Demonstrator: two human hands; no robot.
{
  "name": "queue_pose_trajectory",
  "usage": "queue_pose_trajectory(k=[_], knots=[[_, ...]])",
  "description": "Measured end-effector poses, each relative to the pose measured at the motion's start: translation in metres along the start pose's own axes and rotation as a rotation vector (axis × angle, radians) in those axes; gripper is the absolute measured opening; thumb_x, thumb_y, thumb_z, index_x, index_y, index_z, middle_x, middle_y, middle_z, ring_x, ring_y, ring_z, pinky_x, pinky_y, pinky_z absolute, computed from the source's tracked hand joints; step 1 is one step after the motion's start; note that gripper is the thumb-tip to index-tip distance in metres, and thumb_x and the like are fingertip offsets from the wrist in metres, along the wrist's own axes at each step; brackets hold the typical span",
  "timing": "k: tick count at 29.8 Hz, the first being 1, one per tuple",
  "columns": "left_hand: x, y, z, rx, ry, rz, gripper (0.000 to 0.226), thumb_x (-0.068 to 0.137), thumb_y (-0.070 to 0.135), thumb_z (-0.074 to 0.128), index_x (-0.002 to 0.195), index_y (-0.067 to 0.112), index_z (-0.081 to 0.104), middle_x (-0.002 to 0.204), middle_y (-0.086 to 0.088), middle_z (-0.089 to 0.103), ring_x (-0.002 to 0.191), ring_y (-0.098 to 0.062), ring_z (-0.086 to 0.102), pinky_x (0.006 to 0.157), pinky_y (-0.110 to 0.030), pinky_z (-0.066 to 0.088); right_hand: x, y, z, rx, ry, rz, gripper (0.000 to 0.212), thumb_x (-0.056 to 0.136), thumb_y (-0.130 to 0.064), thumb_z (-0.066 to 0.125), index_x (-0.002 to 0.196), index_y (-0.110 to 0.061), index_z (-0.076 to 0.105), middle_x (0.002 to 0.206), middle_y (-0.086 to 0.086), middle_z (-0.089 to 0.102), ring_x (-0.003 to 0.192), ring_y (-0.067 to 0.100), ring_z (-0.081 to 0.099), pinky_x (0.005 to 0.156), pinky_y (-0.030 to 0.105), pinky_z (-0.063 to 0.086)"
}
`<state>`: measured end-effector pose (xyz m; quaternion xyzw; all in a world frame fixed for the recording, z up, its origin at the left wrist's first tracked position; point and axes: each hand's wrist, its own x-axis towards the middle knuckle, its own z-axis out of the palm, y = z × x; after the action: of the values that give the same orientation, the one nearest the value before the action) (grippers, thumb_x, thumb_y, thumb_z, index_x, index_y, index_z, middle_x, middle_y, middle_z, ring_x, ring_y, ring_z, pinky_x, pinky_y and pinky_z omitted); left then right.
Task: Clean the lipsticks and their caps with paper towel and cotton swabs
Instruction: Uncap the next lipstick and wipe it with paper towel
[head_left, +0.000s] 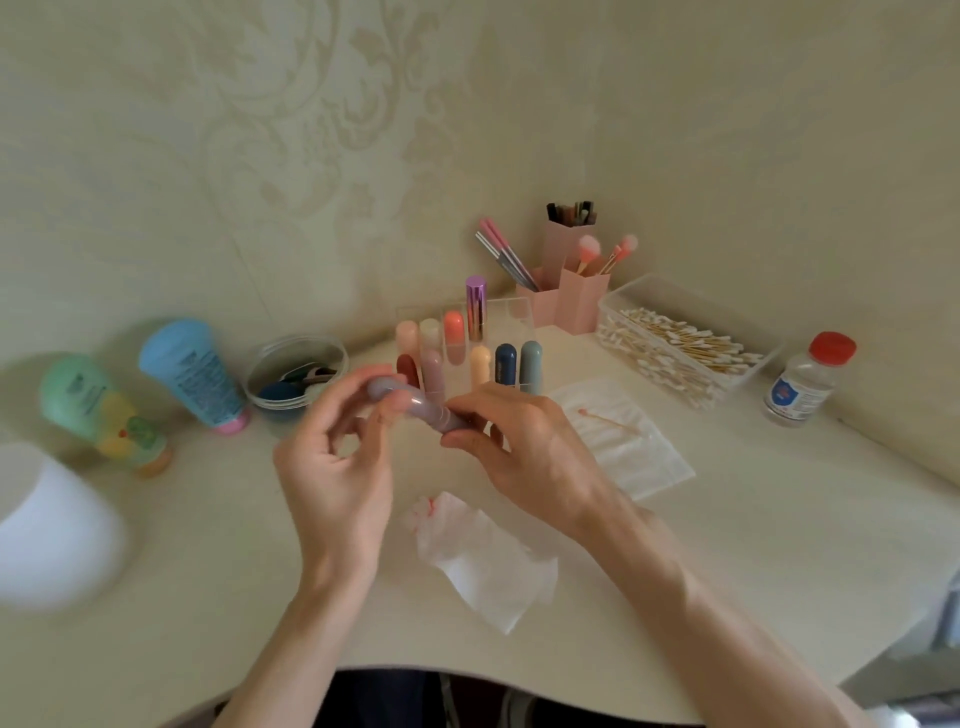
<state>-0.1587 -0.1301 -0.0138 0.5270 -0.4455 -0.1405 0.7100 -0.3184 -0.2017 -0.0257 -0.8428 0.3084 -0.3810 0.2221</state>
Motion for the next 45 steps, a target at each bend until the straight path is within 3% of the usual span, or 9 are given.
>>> queue_pose_trajectory(k=[5, 11, 21, 24, 27, 32, 36, 42, 45], knots=[[0.023, -0.007, -0.026, 0.068, -0.096, -0.044, 0.015, 0.092, 0.009, 0.076, 0.103, 0.018, 0.074, 0.093, 0.002, 0.077, 0.091, -0.018, 0.073, 0.089, -0.033, 0.054, -0.001, 0.005, -0.003, 0.003, 0.036, 0.0, 0.013, 0.097, -0.02, 0.075, 0.109, -0.015, 0.074, 0.089, -0.012, 0.065, 0.077, 0.004, 0.059, 0.074, 0.017, 0.047], [0.017, -0.03, -0.051, 0.442, -0.339, -0.006, 0.028, 0.089, 0.009, 0.078, 0.111, 0.027, 0.075, 0.095, 0.012, 0.075, 0.094, -0.005, 0.069, 0.072, -0.012, 0.045, 0.001, 0.004, -0.002, -0.015, 0.061, 0.019, 0.016, 0.096, -0.024, 0.077, 0.109, -0.016, 0.073, 0.091, -0.009, 0.066, 0.079, 0.013, 0.061, 0.075, 0.031, 0.053], [0.007, -0.036, -0.048, 0.6, -0.343, 0.135, 0.044, 0.086, 0.018, 0.083, 0.126, 0.027, 0.069, 0.103, 0.017, 0.072, 0.085, -0.004, 0.062, 0.074, -0.013, 0.045, -0.002, -0.001, -0.002, 0.008, 0.068, 0.075, 0.024, 0.096, -0.028, 0.077, 0.118, -0.024, 0.071, 0.09, -0.015, 0.069, 0.082, 0.012, 0.065, 0.077, 0.028, 0.055], [0.008, -0.025, -0.045, 0.479, -0.29, 0.169, 0.036, 0.087, 0.033, 0.078, 0.121, 0.021, 0.073, 0.099, 0.01, 0.073, 0.091, -0.012, 0.066, 0.072, -0.023, 0.045, -0.001, -0.003, -0.001, 0.076, 0.06, 0.107, 0.018, 0.095, -0.025, 0.078, 0.112, -0.022, 0.071, 0.091, -0.014, 0.072, 0.087, 0.013, 0.068, 0.079, 0.03, 0.056], [0.008, -0.013, -0.035, 0.196, -0.298, 0.009, 0.028, 0.085, 0.031, 0.078, 0.112, 0.023, 0.077, 0.091, 0.003, 0.076, 0.077, -0.027, 0.066, 0.062, -0.03, 0.045, -0.001, -0.005, 0.001, 0.174, 0.045, 0.124, 0.018, 0.095, -0.022, 0.079, 0.111, -0.021, 0.073, 0.095, -0.012, 0.074, 0.091, 0.015, 0.071, 0.081, 0.028, 0.058], [0.005, -0.007, -0.02, -0.01, -0.278, -0.107, 0.018, 0.083, 0.028, 0.08, 0.097, 0.04, 0.081, 0.088, 0.0, 0.078, 0.082, -0.04, 0.066, 0.076, -0.061, 0.055, -0.002, -0.007, 0.005, 0.234, 0.021, 0.111, 0.022, 0.094, -0.018, 0.079, 0.115, -0.019, 0.074, 0.098, -0.012, 0.074, 0.091, 0.017, 0.071, 0.081, 0.024, 0.057], [0.003, -0.007, -0.018, -0.084, -0.238, -0.176, 0.015, 0.081, 0.025, 0.079, 0.096, 0.029, 0.081, 0.09, 0.001, 0.079, 0.081, -0.013, 0.071, 0.08, -0.047, 0.057, 0.0, -0.008, 0.005, 0.273, -0.002, 0.101, 0.021, 0.096, -0.014, 0.077, 0.116, -0.016, 0.075, 0.1, -0.011, 0.075, 0.092, 0.018, 0.07, 0.081, 0.021, 0.054], [0.002, -0.008, -0.016, -0.145, -0.214, -0.195, 0.018, 0.084, 0.02, 0.075, 0.101, 0.017, 0.078, 0.086, 0.002, 0.078, 0.073, -0.006, 0.065, 0.073, -0.02, 0.053, 0.001, -0.006, 0.008, 0.384, -0.081, 0.171, 0.028, 0.108, -0.024, 0.054, 0.122, -0.011, 0.074, 0.091, -0.011, 0.071, 0.081, 0.008, 0.064, 0.079, 0.024, 0.052], [0.001, -0.007, -0.016, -0.154, -0.198, -0.181, 0.023, 0.084, 0.021, 0.074, 0.103, 0.009, 0.077, 0.084, 0.004, 0.077, 0.072, -0.005, 0.065, 0.073, -0.018, 0.053, 0.002, -0.008, 0.01, 0.482, -0.066, 0.222, 0.023, 0.104, -0.024, 0.067, 0.121, -0.009, 0.072, 0.097, -0.003, 0.076, 0.085, 0.017, 0.071, 0.08, 0.033, 0.058]])
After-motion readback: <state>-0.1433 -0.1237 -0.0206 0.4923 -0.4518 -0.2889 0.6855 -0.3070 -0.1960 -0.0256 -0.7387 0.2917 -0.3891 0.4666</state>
